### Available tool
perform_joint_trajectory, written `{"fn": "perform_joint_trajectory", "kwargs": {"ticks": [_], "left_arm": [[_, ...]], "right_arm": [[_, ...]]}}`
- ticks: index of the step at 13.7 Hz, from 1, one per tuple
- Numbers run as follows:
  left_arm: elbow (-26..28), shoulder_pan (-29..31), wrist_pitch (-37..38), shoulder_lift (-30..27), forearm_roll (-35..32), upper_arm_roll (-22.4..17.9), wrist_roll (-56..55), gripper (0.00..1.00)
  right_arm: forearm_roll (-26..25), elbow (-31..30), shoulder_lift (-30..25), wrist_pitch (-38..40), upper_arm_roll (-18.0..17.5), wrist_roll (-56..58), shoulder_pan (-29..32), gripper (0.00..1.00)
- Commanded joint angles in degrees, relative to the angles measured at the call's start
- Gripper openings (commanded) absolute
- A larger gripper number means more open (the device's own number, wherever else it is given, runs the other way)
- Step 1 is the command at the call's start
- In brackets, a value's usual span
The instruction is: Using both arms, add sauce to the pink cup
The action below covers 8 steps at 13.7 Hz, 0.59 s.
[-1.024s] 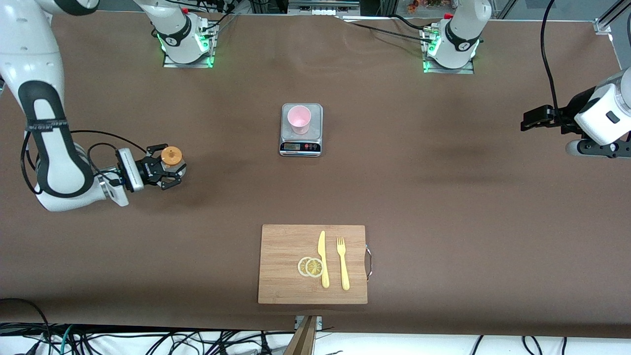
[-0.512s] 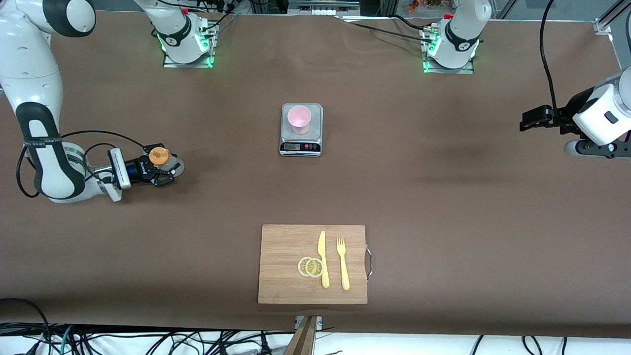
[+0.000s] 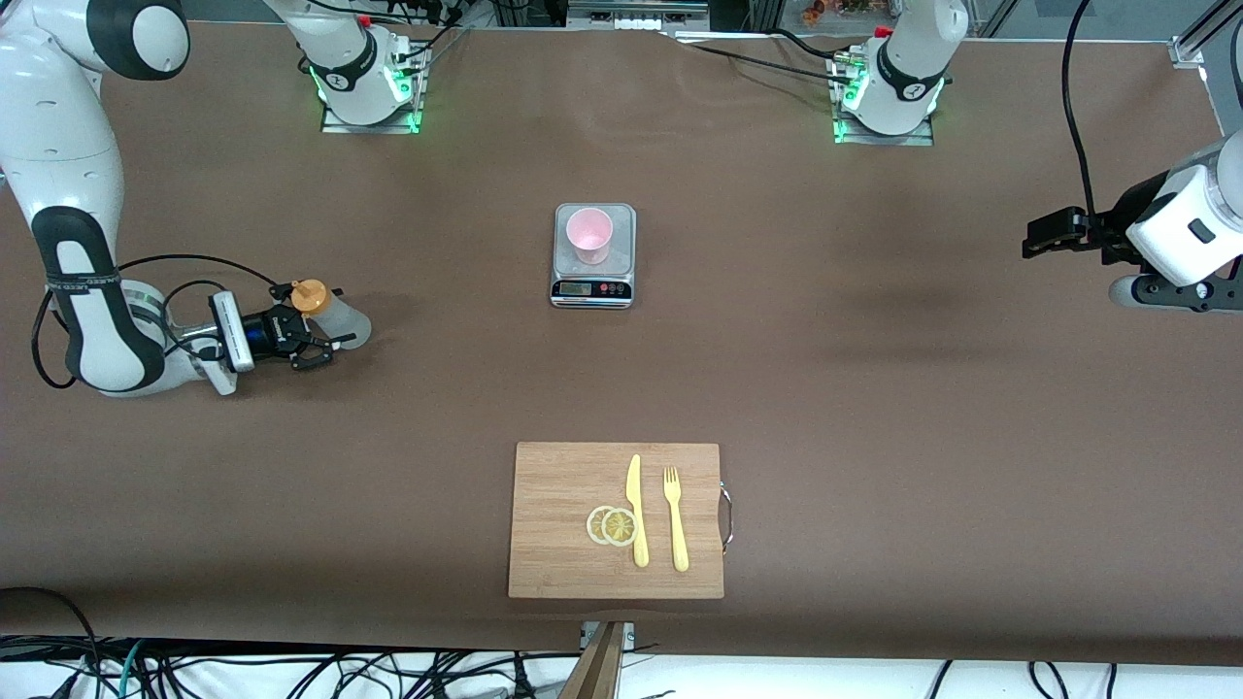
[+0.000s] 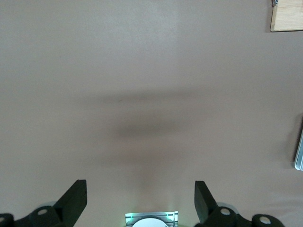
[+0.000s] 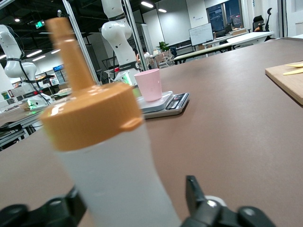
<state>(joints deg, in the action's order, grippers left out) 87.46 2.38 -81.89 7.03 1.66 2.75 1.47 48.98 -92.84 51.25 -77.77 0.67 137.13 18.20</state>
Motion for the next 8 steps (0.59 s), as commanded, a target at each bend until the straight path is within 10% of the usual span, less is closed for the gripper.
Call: {"fn": "perform_joint_trajectory", "kwargs": {"ticks": [1,8], "left_arm": [[-1.76,-0.10,0.95,0.70,-0.60,-0.02,0.81,1.00],[-1.68,0.08,0.86,0.70,-0.60,0.06,0.64,1.00]], "right_arm": [[-1.60,0.90,-0.71,1.83,0.47,-0.02,0.25,1.00],[-22.32,1.88,-16.16,-4.48,1.79,-17.04,-1.15,1.00]]}}
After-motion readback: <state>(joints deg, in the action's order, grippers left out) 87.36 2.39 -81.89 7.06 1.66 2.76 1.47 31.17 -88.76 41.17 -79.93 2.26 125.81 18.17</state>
